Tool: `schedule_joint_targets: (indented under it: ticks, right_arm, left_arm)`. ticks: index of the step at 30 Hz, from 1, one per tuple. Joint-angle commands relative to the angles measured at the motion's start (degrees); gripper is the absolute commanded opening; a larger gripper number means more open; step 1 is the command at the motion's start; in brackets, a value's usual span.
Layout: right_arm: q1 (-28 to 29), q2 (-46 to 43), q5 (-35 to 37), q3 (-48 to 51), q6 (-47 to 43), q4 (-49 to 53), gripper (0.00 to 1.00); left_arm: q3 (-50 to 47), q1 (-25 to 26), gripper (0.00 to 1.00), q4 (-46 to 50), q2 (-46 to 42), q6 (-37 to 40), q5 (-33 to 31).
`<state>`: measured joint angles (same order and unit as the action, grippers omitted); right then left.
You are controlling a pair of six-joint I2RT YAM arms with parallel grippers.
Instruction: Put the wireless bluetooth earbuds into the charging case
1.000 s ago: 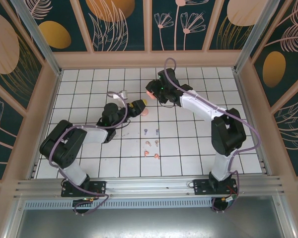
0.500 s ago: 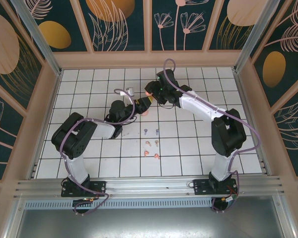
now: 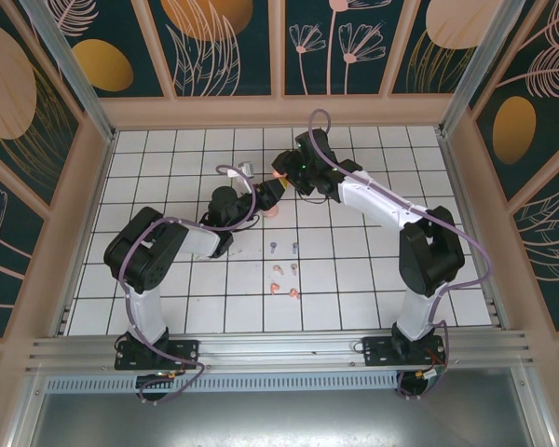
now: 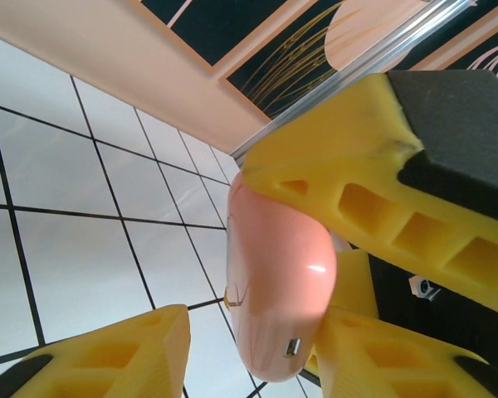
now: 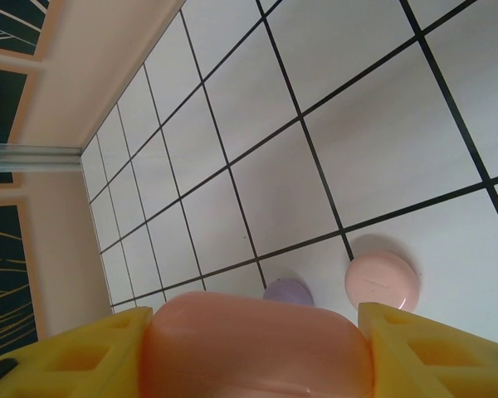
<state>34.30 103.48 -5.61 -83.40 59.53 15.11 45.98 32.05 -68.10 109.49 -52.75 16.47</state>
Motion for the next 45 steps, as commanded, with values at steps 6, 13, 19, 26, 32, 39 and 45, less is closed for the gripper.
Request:
schedule_joint_targets:
  ticks: [6, 13, 19, 26, 32, 39, 45]
  right_arm:
    - [0.5, -2.8, 0.4, 2.2, 1.1, -2.2, 0.50]
    - [0.6, -3.1, -0.1, 2.6, 1.6, -2.9, 0.50]
    - [0.8, -3.4, -0.4, 3.1, 2.0, -3.4, 0.50]
    - [0.9, -3.5, -0.9, 3.1, 2.6, -4.1, 0.50]
    - [0.9, -3.5, -1.5, 2.5, 3.1, -4.7, 0.51]
    - [-1.1, -5.4, 0.6, 0.7, 3.3, -4.5, 0.76]
    - [-5.2, -12.8, 2.8, 6.5, -0.5, -6.4, 0.80]
  left_arm:
    - [0.7, 0.4, 0.47, -6.1, 1.1, -1.7, -2.2]
    - [1.0, 0.4, 0.43, -8.2, 2.2, -2.8, -3.4]
    - [1.2, 0.4, 0.34, -10.0, 3.4, -3.7, -3.7]
    - [1.4, 0.4, 0.24, -11.6, 4.3, -4.8, -3.5]
    - [1.7, 0.5, 0.15, -11.8, 4.4, -5.2, -3.1]
    - [1.3, 0.5, 0.02, -12.5, 4.1, -6.5, -2.3]
    - [-0.5, 0.5, 0.00, -7.7, -0.2, -4.9, -0.2]
